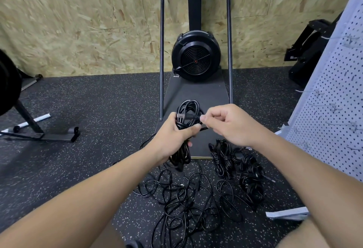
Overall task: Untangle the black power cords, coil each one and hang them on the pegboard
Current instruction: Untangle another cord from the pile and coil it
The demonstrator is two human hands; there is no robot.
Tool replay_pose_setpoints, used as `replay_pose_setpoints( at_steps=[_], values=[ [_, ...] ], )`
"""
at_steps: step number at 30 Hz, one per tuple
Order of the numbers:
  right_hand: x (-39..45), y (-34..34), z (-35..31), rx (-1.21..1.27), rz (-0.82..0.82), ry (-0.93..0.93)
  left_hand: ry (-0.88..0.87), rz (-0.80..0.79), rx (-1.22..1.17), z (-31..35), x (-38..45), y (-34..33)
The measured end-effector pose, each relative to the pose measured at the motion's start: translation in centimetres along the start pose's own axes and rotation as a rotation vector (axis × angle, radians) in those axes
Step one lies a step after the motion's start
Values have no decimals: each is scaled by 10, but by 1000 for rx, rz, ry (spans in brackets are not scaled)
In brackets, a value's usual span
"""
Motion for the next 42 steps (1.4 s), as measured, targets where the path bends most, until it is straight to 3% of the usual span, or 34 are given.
replay_pose_setpoints(
  at_steps=[7, 12, 16, 20, 25, 30, 37, 42],
  values=[
    [5, -3, -1, -91, 183, -43, -17, 121, 54, 8, -4, -1],
    [8, -13, -5, -124, 148, -77, 14, 170, 178, 12, -9, -4],
    [11, -17, -4, -132, 41, -143, -63, 171, 343, 15, -10, -6],
    [11, -12, -3, -112, 8, -158, -122, 128, 401, 22, -7, -8],
    [11, -19, -9, -328, 61, 15, -169, -9, 514, 23, -3, -7],
    [9, -16, -11, -539, 103, 71, -188, -112, 507, 22, -4, -8],
    [14, -2, -6, -672, 232, 36, 16, -144, 267, 7, -10, -7],
    [13, -12, -12, -856, 198, 33, 21, -128, 347, 9, -9, -5]
  ],
)
Point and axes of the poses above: each hand's wrist, its own x-axis towards the middle knuckle, its own y-axis out of the back of the hand, z = x × y, the point moved 6 cm from there along x, towards the middle knuckle, and after that the axes turned 14 degrees about -y, right-handed, at the moved point
